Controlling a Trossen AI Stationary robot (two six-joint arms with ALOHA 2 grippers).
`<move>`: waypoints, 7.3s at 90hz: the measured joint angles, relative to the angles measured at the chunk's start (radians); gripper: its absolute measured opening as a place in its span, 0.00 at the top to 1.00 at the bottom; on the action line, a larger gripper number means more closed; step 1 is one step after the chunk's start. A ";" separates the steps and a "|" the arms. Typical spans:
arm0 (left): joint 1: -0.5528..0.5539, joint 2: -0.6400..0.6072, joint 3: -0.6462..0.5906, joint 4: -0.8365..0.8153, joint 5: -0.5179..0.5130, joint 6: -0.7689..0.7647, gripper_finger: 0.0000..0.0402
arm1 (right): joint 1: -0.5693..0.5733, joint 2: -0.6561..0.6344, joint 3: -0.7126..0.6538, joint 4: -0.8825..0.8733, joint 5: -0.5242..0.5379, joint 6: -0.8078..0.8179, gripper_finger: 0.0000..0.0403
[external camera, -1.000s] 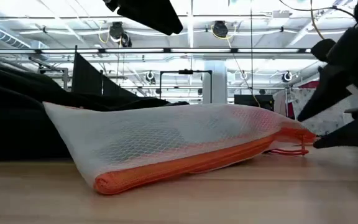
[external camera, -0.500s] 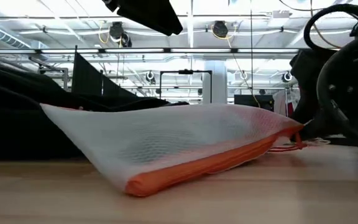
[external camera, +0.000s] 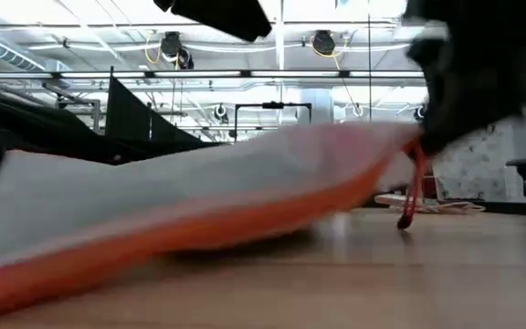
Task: Unpack backpack
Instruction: Open the orange zip bag
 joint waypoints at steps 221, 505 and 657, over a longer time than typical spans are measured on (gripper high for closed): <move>-0.026 0.107 0.002 0.776 -0.487 0.844 0.56 | -0.085 -0.045 0.482 0.011 -0.468 -0.160 1.00; -0.181 0.080 -0.004 0.610 -0.472 0.697 1.00 | -0.184 -0.029 0.482 0.068 -0.467 -0.145 1.00; -0.290 0.080 -0.003 0.461 -0.616 0.748 1.00 | 0.080 -0.037 0.480 0.055 -0.462 0.089 1.00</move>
